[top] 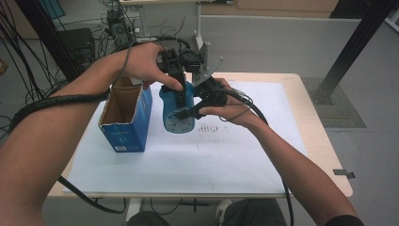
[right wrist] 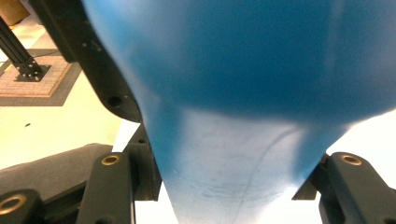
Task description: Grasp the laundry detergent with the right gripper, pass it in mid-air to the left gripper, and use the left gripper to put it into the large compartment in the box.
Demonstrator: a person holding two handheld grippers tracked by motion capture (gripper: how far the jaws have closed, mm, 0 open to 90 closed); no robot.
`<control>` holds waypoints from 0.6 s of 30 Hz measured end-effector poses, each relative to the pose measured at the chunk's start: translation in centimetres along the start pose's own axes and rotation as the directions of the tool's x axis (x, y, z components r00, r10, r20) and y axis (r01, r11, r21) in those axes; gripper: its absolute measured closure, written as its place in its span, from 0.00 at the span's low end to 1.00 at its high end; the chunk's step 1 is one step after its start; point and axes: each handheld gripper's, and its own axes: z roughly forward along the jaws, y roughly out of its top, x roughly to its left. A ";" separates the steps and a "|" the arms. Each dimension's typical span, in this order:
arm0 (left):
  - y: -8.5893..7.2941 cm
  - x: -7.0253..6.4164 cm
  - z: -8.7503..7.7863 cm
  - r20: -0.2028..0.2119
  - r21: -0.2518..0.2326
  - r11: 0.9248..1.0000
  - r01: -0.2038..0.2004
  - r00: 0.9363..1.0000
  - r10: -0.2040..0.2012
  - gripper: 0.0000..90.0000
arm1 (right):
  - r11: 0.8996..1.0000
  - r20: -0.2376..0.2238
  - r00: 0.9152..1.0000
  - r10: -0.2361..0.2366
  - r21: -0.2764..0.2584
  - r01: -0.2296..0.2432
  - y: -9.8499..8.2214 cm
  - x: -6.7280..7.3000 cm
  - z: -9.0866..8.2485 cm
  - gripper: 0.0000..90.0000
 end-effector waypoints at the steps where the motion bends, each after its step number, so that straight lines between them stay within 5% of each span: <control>1: 0.0 0.0 0.0 0.001 0.003 1.000 0.000 1.000 0.000 0.37 | 1.000 -0.001 1.000 0.001 -0.001 -0.001 0.0 0.0 0.0 0.47; 18: 0.2 -0.1 -0.2 -0.006 0.000 1.000 -0.002 1.000 0.002 0.38 | 1.000 0.000 1.000 0.004 -0.007 -0.004 0.0 0.0 -0.2 0.47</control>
